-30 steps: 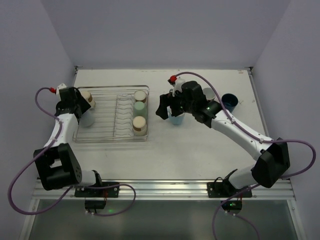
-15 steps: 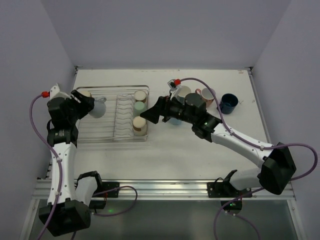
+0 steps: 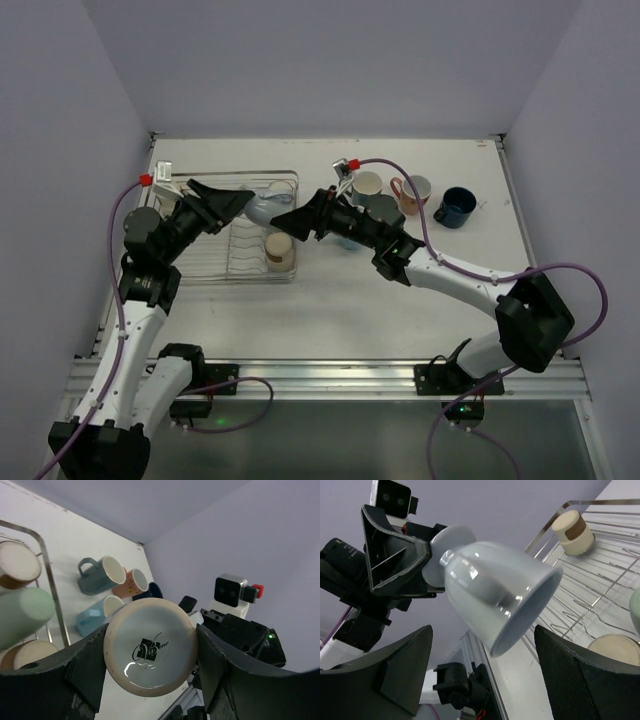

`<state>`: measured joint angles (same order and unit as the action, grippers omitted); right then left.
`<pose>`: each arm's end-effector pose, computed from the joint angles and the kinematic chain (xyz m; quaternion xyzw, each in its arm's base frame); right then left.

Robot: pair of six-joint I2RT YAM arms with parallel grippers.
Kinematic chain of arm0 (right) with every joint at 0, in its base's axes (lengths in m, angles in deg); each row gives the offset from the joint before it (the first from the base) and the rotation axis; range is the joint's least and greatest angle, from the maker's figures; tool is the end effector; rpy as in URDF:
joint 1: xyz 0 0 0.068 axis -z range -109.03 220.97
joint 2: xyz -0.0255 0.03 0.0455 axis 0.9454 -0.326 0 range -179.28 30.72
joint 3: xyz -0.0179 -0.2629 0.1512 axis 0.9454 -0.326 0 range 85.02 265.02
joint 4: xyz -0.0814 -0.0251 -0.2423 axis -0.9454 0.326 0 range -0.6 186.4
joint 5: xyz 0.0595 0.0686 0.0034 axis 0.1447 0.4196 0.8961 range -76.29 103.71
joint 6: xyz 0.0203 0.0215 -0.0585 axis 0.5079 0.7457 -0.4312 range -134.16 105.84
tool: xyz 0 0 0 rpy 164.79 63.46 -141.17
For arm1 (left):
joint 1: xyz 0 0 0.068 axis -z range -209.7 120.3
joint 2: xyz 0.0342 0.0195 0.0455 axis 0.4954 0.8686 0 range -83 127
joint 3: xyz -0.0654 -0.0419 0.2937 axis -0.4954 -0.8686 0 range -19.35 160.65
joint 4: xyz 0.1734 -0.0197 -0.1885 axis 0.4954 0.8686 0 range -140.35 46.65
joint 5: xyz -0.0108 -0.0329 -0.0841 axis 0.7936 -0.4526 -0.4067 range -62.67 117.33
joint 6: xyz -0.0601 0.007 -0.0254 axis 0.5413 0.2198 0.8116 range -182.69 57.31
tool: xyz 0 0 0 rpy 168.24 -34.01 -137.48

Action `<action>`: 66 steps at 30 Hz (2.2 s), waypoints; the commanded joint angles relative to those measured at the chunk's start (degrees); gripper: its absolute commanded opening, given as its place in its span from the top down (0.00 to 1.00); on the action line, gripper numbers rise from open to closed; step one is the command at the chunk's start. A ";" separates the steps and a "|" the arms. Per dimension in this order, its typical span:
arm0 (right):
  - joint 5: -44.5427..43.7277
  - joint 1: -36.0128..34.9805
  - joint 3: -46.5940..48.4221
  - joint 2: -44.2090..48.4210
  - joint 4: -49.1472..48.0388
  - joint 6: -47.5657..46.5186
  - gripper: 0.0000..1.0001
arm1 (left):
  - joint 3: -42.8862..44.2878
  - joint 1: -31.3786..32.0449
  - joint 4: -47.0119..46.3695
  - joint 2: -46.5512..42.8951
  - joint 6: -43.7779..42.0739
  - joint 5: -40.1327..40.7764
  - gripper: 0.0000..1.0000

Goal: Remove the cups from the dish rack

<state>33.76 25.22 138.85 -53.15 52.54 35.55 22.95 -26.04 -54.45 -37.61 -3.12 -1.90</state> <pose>0.2300 0.2616 0.3539 -0.1075 0.6579 0.6227 0.4098 0.1723 -0.0363 0.3733 -0.1589 0.6834 -0.5124 0.4951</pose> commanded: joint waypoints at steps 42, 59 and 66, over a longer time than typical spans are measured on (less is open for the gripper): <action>-26.28 22.46 9.80 10.33 64.72 -30.81 1.00 | 2.35 8.20 26.42 -3.72 -41.90 24.56 0.00; -27.61 23.34 22.20 -14.12 70.96 -33.54 0.90 | -2.84 8.21 24.05 -4.96 -43.22 28.97 0.00; -27.79 23.35 22.64 -15.09 70.26 -33.63 0.71 | -1.97 8.20 24.58 -3.73 -42.78 32.39 0.00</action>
<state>7.06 48.23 158.60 -68.65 122.63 3.11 19.39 -17.93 -28.39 -41.61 -44.78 27.41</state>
